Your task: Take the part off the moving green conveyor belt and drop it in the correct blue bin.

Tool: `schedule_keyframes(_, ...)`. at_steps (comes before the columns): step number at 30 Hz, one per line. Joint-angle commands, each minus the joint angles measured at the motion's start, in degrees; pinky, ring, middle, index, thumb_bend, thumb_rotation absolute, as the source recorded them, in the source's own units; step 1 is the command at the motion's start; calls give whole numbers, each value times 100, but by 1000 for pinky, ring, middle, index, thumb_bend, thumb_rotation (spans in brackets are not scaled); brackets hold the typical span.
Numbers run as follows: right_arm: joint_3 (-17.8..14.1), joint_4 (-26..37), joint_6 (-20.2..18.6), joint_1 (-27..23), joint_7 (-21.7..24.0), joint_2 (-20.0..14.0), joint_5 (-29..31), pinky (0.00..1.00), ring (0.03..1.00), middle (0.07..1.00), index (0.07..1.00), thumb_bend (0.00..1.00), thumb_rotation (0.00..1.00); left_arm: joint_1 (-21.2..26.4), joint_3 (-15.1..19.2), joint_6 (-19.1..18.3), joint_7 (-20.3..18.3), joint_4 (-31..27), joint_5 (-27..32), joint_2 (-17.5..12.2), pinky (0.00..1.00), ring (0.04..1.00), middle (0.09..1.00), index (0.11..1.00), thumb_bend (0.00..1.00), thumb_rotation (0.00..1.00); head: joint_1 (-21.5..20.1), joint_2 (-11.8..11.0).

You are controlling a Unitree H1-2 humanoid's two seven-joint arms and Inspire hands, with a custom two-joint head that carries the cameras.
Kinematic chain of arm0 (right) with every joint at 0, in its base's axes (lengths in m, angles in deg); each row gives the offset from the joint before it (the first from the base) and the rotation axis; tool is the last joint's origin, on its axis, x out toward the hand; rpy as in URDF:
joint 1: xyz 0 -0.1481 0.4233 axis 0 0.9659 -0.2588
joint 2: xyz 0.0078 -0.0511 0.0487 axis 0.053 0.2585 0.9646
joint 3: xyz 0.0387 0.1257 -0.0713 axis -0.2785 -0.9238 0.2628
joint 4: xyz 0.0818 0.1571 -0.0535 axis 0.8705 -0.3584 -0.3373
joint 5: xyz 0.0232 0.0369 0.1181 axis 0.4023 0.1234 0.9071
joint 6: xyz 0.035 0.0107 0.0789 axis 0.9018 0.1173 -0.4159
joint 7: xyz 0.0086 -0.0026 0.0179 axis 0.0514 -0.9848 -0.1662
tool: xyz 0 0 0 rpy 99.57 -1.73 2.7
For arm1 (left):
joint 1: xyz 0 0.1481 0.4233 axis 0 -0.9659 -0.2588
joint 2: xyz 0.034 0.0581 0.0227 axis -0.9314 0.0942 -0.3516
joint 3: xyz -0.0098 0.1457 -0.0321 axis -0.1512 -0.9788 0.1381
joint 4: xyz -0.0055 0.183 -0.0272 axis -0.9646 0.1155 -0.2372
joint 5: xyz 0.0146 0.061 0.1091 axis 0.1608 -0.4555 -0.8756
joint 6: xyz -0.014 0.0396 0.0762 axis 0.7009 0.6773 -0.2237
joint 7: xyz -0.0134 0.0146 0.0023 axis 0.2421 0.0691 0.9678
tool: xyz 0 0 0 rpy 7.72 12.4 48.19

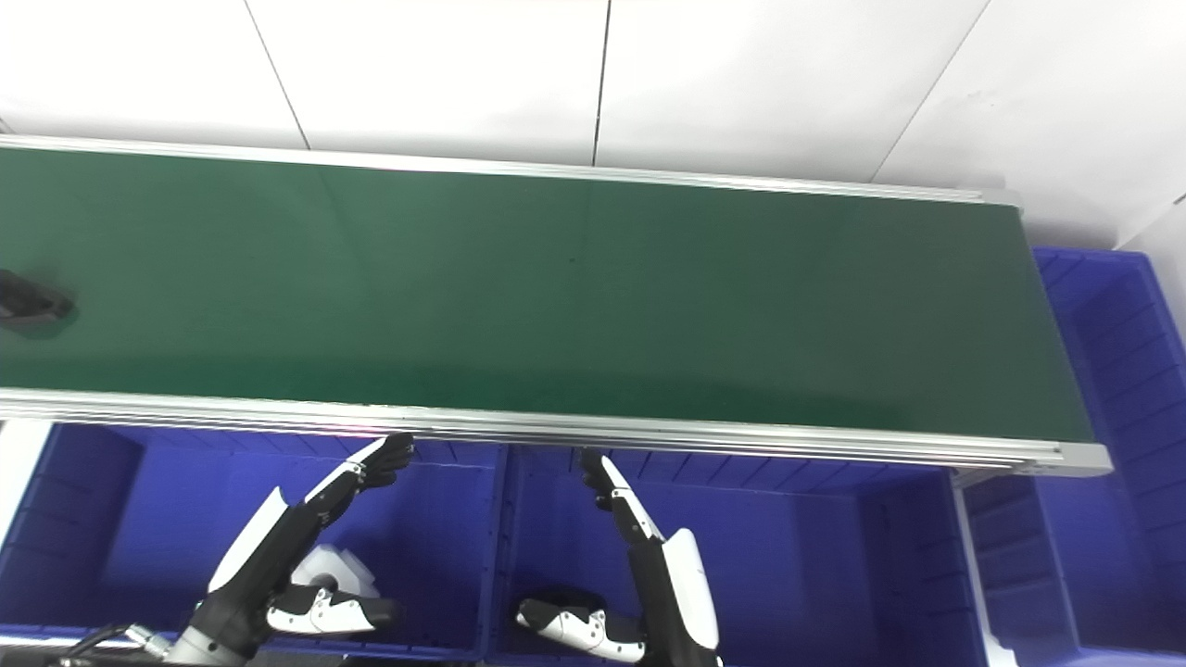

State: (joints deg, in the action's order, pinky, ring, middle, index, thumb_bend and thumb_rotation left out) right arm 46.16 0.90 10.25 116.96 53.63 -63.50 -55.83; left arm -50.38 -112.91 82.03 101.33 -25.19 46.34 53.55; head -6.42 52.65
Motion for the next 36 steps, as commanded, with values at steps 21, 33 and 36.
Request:
schedule_keyframes(21,-7,86,179,-6,-33,63,49,799,859,892,923,809,642,-5,30,203,27,-183,-70,-39,856,892,907,914,728,584,13,-12)
schedule_keyframes(33,-41,18,184,-21,-69,40,8,792,853,889,918,811,649,37,-12,203,0,-138,-39,-5,852,891,908,917,723,578,152,-109)
schedule_keyframes(36,-19,-32,199,-45,-93,-25,72,793,853,889,917,812,649,58,-37,203,63,-91,-150,39,855,891,905,915,729,584,577,-246)
